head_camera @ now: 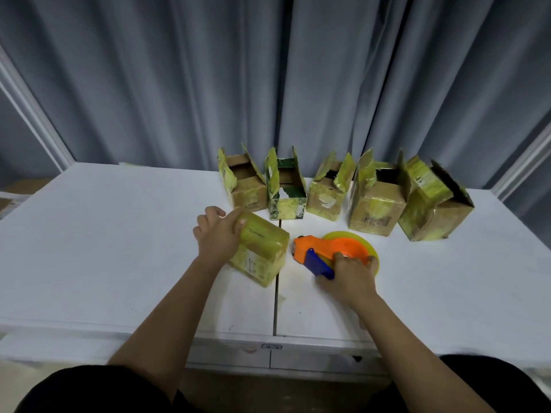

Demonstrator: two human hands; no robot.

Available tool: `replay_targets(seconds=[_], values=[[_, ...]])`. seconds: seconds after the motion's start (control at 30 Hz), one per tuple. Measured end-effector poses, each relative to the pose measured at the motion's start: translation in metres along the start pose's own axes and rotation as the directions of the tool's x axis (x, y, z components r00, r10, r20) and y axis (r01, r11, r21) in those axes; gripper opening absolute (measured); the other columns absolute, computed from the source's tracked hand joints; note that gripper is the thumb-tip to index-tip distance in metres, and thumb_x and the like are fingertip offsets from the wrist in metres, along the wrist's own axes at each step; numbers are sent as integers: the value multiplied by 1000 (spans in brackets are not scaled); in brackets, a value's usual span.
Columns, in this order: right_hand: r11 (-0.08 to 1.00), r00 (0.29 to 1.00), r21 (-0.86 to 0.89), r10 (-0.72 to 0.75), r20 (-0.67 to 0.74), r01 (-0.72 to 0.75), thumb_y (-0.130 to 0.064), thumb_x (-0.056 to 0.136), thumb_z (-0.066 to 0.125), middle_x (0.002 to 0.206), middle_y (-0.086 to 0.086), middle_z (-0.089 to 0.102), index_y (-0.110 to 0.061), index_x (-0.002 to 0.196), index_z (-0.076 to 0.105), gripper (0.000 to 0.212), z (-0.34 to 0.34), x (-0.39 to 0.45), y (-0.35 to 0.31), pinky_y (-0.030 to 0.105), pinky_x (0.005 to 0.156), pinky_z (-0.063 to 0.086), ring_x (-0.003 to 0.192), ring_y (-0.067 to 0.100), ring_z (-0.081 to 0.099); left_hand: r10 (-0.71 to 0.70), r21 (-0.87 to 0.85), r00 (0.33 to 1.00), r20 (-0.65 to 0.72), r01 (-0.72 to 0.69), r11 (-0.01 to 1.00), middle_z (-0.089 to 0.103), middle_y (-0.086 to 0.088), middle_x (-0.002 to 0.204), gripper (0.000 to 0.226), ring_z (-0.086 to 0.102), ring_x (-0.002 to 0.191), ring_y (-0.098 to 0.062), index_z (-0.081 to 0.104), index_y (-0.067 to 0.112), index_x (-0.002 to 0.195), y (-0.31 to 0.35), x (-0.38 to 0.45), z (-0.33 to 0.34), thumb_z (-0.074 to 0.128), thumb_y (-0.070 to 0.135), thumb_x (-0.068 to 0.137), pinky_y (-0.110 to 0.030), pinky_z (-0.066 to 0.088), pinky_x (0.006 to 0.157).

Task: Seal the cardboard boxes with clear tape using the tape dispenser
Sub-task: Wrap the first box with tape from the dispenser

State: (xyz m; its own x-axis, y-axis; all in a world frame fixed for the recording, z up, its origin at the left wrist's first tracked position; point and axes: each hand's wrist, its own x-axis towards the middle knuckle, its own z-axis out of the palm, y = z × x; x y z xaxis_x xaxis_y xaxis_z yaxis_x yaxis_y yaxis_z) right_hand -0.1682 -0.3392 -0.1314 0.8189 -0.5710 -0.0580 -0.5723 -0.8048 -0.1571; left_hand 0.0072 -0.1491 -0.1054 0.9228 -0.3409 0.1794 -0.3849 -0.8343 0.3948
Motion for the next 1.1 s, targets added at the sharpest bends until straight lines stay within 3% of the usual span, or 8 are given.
replay_targets(seconds=[0.1, 0.17, 0.33, 0.6, 0.7, 0.87, 0.97, 1.1], values=[[999, 998, 5, -38, -56, 38, -44, 86, 52, 66, -9, 49, -21, 84, 45, 24, 1, 0, 5, 42, 99, 18, 72, 21, 52, 179, 139, 975, -134, -160, 977, 54, -12, 94, 29, 50, 80, -35, 75, 25, 95, 6, 2, 1, 54, 44, 88, -39, 37, 67], [999, 996, 4, -46, -81, 46, -47, 85, 53, 61, -11, 44, -23, 85, 46, 25, 0, 0, 9, 40, 97, 18, 68, 19, 47, 214, 182, 965, -151, -186, 966, 54, -14, 89, 24, 49, 77, -36, 76, 21, 93, 8, 1, 1, 62, 39, 87, -38, 34, 64], [960, 982, 265, -43, -184, 91, -46, 85, 59, 67, -9, 56, -22, 86, 52, 25, -8, -3, 15, 37, 95, 19, 71, 14, 53, 130, -112, 992, 8, -128, 985, 40, -10, 118, 48, 35, 109, -30, 53, 29, 133, 14, -10, 1, 46, 53, 92, -35, 36, 93], [935, 867, 221, -145, -477, 278, -51, 77, 55, 80, -14, 53, -16, 113, 59, 51, -35, -19, 20, 32, 100, 13, 91, 18, 57, 325, -208, 889, 322, -268, 941, 23, -9, 154, 48, 18, 141, -27, 35, 21, 146, 7, -1, -2, 42, 31, 100, -33, 12, 116], [901, 871, 297, -151, -468, 316, -61, 78, 50, 77, -20, 49, -15, 112, 58, 57, -44, -18, 25, 37, 106, 15, 85, 9, 49, 388, -261, 876, 286, -318, 911, 18, -4, 158, 46, 11, 146, -20, 33, 21, 147, 23, -4, -12, 40, 23, 102, -31, 0, 115], [839, 866, 366, -221, -449, 404, -62, 79, 52, 78, -20, 55, -29, 103, 52, 41, -55, -22, 23, 34, 113, 9, 83, 0, 52, 411, -701, 903, 127, -211, 681, 42, 13, 142, 38, 34, 128, 3, 47, 32, 137, 68, -23, -56, 42, 36, 99, -14, 26, 100], [771, 865, 455, -242, -439, 446, -62, 79, 53, 77, -15, 60, -32, 97, 49, 35, -58, -29, 15, 25, 111, 6, 88, -4, 54, 475, -713, 872, 119, -258, 652, 55, 12, 130, 31, 47, 119, 1, 58, 30, 126, 75, -24, -70, 49, 34, 97, -10, 36, 91], [732, 883, 518, -254, -394, 442, -50, 83, 65, 85, -2, 67, -18, 103, 57, 39, -61, -38, 6, 34, 112, 14, 91, -16, 41, 451, -729, 888, 84, -254, 635, 66, 6, 104, 14, 60, 102, -8, 67, 18, 104, 73, -25, -74, 58, 21, 93, -24, 50, 87]])
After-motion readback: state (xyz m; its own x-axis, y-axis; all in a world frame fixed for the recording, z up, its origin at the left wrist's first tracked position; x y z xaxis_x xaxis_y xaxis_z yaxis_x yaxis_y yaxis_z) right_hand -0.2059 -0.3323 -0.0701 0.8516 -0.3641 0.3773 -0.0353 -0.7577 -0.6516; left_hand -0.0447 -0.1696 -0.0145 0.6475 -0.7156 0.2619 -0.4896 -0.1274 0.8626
